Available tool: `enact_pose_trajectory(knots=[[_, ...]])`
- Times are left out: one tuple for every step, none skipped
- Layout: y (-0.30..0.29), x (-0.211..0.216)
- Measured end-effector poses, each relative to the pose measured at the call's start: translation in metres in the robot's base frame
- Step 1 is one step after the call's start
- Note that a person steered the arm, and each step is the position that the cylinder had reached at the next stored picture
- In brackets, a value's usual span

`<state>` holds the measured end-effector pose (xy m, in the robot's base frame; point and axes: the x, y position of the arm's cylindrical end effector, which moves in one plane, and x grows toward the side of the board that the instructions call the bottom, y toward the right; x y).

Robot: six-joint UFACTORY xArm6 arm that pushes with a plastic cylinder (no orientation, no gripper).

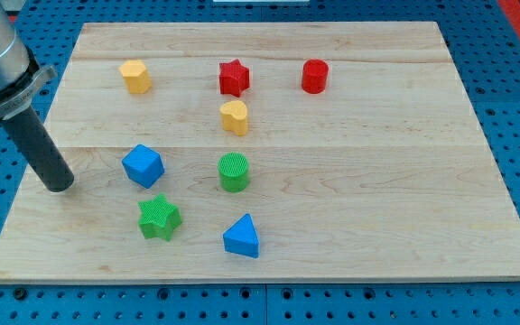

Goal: Point at the green circle

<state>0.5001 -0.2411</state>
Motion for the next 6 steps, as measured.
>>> enact_pose_trajectory(knots=[[0.0, 0.0], [0.0, -0.002], [0.0, -0.005], [0.0, -0.017], [0.004, -0.023], [0.039, -0.052]])
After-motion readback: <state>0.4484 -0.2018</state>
